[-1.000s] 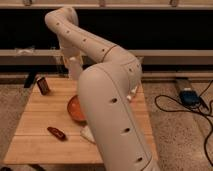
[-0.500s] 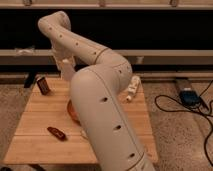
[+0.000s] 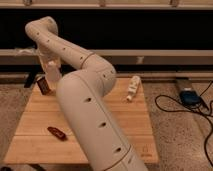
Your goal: Place the ceramic cup over the eraser
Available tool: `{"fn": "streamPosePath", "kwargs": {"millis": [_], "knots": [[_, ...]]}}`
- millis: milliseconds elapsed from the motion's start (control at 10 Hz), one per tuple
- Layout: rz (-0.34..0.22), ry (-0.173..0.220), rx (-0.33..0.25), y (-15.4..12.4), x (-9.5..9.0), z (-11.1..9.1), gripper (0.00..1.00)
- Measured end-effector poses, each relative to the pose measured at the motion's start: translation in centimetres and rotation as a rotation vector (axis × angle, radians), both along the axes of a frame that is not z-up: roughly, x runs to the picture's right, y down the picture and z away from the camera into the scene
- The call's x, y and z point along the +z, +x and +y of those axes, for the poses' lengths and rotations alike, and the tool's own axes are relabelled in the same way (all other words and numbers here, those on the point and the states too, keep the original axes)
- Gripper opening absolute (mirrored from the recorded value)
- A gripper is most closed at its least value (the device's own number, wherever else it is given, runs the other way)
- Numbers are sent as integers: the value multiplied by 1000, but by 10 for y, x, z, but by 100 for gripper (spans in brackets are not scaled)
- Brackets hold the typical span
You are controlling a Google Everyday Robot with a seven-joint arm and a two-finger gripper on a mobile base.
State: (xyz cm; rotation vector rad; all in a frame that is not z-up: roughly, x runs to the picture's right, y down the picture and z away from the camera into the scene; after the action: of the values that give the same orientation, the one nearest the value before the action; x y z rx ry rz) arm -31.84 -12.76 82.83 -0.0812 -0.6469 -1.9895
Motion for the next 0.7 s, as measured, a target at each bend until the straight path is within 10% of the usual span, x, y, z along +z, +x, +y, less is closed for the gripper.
{"fn": "streamPosePath", "kwargs": {"millis": [700], "knots": [[-78,21,-52,-21,-15,4,0]]}}
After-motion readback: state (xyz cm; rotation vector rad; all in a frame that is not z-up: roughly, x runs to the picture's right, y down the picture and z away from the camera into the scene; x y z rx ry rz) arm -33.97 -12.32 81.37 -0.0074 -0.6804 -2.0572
